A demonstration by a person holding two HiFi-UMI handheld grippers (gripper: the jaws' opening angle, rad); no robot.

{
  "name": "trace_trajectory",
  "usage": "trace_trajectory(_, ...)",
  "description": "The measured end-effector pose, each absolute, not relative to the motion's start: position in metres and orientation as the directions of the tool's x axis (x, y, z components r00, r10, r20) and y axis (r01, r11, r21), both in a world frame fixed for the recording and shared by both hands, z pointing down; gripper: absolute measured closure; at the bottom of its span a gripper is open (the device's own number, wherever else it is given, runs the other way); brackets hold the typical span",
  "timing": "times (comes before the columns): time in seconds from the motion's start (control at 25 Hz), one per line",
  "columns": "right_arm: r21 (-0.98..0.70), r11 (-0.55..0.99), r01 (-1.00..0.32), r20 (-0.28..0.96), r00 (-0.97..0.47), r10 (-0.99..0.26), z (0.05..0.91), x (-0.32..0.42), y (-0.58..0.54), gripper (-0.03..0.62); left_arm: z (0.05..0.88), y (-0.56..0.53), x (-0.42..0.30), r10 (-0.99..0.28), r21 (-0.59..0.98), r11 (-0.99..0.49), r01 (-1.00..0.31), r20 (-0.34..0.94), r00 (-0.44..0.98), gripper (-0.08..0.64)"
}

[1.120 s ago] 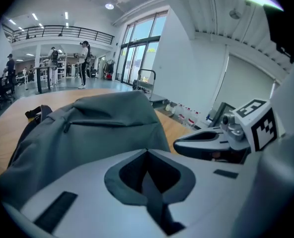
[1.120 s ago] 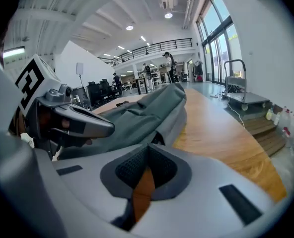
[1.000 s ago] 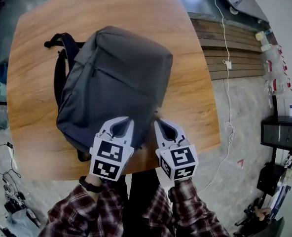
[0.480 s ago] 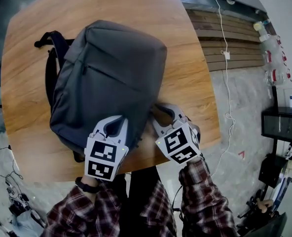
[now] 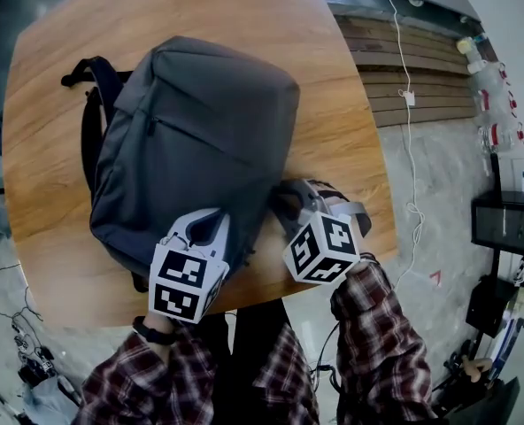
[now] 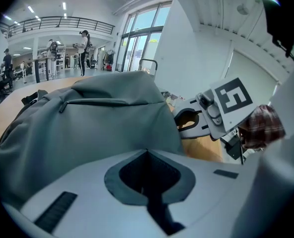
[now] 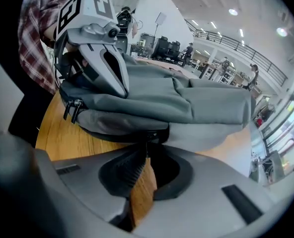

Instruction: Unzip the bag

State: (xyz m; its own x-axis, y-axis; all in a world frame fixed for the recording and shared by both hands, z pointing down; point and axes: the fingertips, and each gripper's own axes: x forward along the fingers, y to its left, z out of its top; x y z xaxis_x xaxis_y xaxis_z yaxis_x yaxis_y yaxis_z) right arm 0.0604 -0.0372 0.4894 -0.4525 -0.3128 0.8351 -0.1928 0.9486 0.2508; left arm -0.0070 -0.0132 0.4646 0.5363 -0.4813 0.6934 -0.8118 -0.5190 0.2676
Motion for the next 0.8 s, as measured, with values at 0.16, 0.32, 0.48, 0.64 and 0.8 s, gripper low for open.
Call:
trace_trajectory(0.16, 0.211, 0.943, -0.258, 0.821, -0.476, -0.315, 0.486, 0.068, -0.037, 0.554, 0.466, -0.014, -0.007, -0.474, 0.281, -0.517, -0.809, 0.692, 0.544, 0.551)
trace_trajectory(0.32, 0.135, 0.935, -0.329, 0.807, -0.51, -0.296, 0.483, 0.07, -0.038, 0.554, 0.466, -0.014, -0.006, -0.47, 0.287, -0.517, -0.806, 0.692, 0.548, 0.551)
trace_trajectory(0.48, 0.159, 0.923, -0.351, 0.788, -0.518, -0.333, 0.479, 0.07, -0.041, 0.571, 0.468, -0.015, -0.006, -0.467, 0.286, -0.517, -0.807, 0.696, 0.546, 0.551)
trace_trajectory(0.64, 0.203, 0.927, -0.315, 0.798, -0.495, -0.343, 0.487, 0.062, -0.042, 0.572, 0.471, -0.015, -0.004, -0.458, 0.283, -0.521, -0.805, 0.704, 0.543, 0.551)
trace_trajectory(0.8, 0.131, 0.928, -0.349, 0.83, -0.474, -0.296, 0.491, 0.064, -0.037, 0.572, 0.474, -0.015, -0.002, -0.434, 0.297, -0.536, -0.79, 0.706, 0.559, 0.551)
